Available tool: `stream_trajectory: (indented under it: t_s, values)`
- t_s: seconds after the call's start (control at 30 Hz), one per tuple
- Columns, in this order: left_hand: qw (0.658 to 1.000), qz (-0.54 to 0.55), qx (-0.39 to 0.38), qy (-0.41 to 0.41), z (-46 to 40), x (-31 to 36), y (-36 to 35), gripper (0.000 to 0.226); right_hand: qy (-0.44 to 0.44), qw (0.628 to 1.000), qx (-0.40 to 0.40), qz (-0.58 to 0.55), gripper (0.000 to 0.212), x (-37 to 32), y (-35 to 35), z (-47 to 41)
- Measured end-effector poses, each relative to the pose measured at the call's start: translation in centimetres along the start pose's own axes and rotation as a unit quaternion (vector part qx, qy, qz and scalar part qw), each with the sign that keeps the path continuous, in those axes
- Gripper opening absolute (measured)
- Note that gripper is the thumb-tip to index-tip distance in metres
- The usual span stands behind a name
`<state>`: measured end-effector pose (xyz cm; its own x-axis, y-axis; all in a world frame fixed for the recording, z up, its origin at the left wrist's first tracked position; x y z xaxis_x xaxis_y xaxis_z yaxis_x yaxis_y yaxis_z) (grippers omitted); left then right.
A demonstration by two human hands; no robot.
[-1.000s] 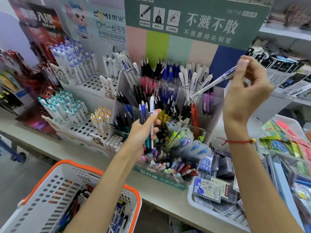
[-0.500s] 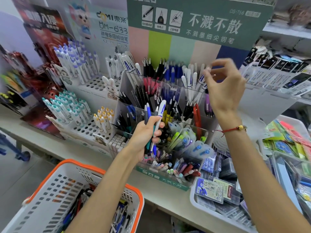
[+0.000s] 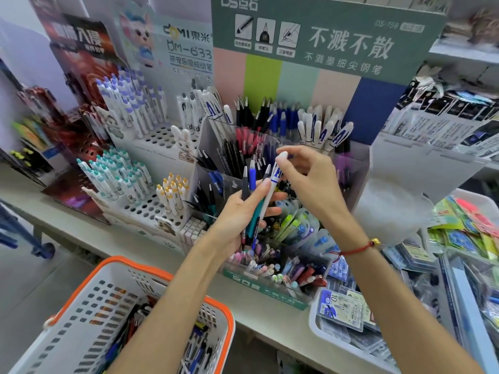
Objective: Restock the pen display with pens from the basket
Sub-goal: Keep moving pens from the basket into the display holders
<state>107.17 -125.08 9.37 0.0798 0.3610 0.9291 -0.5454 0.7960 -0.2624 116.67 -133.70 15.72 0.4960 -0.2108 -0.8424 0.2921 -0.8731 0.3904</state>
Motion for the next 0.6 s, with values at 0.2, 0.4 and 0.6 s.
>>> stream_trajectory:
  t_s: [0.2, 0.4, 0.6]
  values:
    - [0.986, 0.145, 0.08, 0.017, -0.4, -0.2, 4.4, 0.029, 0.091, 0.979, 0.151, -0.102, 0.014, -3.6, 0.6, -2.3]
    - [0.979, 0.175, 0.099, 0.029, -0.5, 0.0, 7.8, 0.028, 0.207, 0.952, 0.207, -0.094, 0.018, -7.6, -2.9, -6.8]
    - [0.982, 0.175, 0.045, 0.046, 0.2, 0.7, 7.5, 0.028, 0.288, 0.942, 0.172, -0.027, 0.028, -8.5, -6.5, -8.4]
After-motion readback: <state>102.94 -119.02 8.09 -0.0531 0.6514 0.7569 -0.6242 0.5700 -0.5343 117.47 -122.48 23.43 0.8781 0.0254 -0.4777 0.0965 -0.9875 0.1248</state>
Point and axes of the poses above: each hand's wrist, its own z-axis away from the middle knuckle, its own y-axis out of the back of the hand, x = y × z, the point moved 6 cm from there along -z, towards the middle knuckle, and after that the axes turned 7 degrees about x, right-handed, at the moved point
